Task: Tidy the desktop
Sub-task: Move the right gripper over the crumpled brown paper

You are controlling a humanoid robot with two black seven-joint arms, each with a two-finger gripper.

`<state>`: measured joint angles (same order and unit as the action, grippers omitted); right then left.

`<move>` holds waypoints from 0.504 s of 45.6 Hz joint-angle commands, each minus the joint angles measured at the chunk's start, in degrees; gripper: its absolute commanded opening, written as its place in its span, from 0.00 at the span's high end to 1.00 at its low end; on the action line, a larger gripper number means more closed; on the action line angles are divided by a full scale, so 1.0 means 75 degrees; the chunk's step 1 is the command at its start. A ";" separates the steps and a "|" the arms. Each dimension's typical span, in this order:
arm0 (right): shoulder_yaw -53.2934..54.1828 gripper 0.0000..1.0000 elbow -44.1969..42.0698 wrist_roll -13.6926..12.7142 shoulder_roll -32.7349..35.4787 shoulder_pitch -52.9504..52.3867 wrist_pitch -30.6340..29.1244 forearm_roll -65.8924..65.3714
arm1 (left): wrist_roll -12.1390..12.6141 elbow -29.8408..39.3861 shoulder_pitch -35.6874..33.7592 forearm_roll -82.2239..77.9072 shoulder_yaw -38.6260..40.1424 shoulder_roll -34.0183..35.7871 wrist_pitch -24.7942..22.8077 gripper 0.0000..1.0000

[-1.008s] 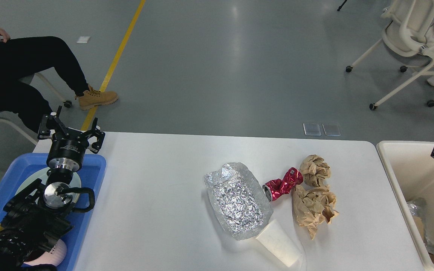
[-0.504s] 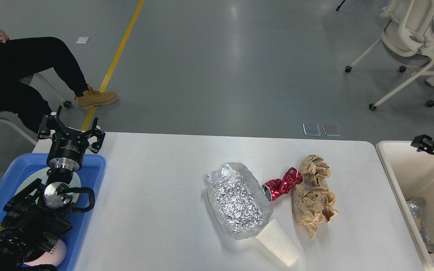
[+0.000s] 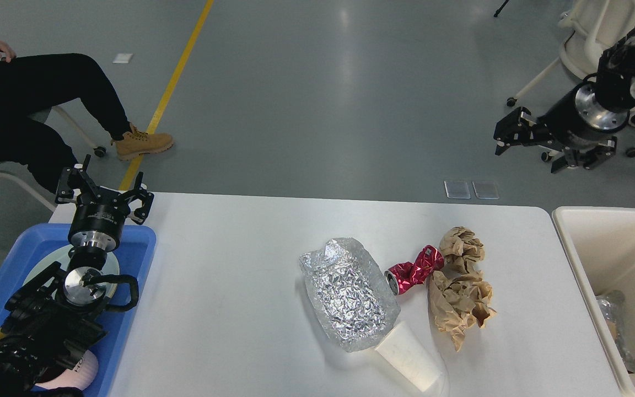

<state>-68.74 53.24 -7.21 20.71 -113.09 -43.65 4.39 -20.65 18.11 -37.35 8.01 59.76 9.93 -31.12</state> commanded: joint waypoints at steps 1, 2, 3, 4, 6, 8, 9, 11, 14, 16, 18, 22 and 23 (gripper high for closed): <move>0.0001 0.00 0.0425 0.0012 -0.0218 -0.1033 -0.0823 0.0000 | 0.0000 0.0000 0.0000 -0.0002 0.0000 0.0000 0.0001 0.03; 0.0001 0.00 0.0425 0.0012 -0.0265 -0.1162 -0.0976 0.0000 | 0.0000 0.0000 0.0000 -0.0002 0.0000 0.0000 0.0001 0.03; 0.0012 0.00 0.0425 0.0012 -0.0300 -0.1303 -0.1128 0.0000 | -0.0012 0.0000 0.0000 -0.0002 -0.0011 0.0000 0.0001 0.03; 0.0024 0.00 0.0425 0.0012 -0.0324 -0.1444 -0.1292 0.0000 | 0.0000 0.0000 0.0000 -0.0002 0.0000 0.0000 0.0001 0.03; 0.0048 0.00 0.0390 0.0012 -0.0347 -0.1690 -0.1514 0.0000 | 0.0000 0.0000 0.0000 -0.0002 -0.0011 0.0000 0.0001 0.03; 0.0048 0.00 0.0366 0.0012 -0.0382 -0.1889 -0.1514 0.0000 | 0.0000 0.0000 0.0000 -0.0002 0.0000 0.0000 0.0001 0.03; 0.0048 0.00 0.0366 0.0012 -0.0406 -0.1960 -0.1514 0.0000 | 0.0000 0.0000 0.0000 -0.0002 0.0000 0.0000 0.0001 0.03; 0.0048 0.00 0.0366 0.0012 -0.0429 -0.2019 -0.1514 0.0000 | -0.0012 0.0000 0.0000 0.0009 0.0000 0.0000 0.0001 0.03; 0.0059 0.00 0.0366 0.0012 -0.0406 -0.1973 -0.1514 -0.0012 | -0.0012 0.0000 0.0000 -0.0002 -0.0011 0.0000 -0.0011 0.03; 0.0118 0.00 0.0366 0.0012 -0.0371 -0.1856 -0.1514 -0.0023 | -0.0012 0.0000 0.0000 -0.0002 0.0000 0.0000 0.0001 0.03; 0.0141 0.00 0.0366 0.0012 -0.0359 -0.1342 -0.1514 -0.0012 | 0.0000 0.0000 0.0000 -0.0002 0.0000 0.0000 0.0001 0.03; 0.0188 0.00 0.0331 0.0012 -0.0417 -0.0311 -0.1514 0.0000 | 0.0000 0.0000 0.0000 -0.0002 0.0000 0.0000 0.0001 0.03; 0.0223 0.00 0.0331 0.0012 -0.0429 -0.0041 -0.1514 0.0000 | 0.0000 0.0000 0.0000 -0.0002 0.0000 0.0000 0.0001 0.03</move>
<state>-67.73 55.90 -7.12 17.90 -122.28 -55.00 4.29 -20.70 18.11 -37.36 8.02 59.76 9.92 -31.12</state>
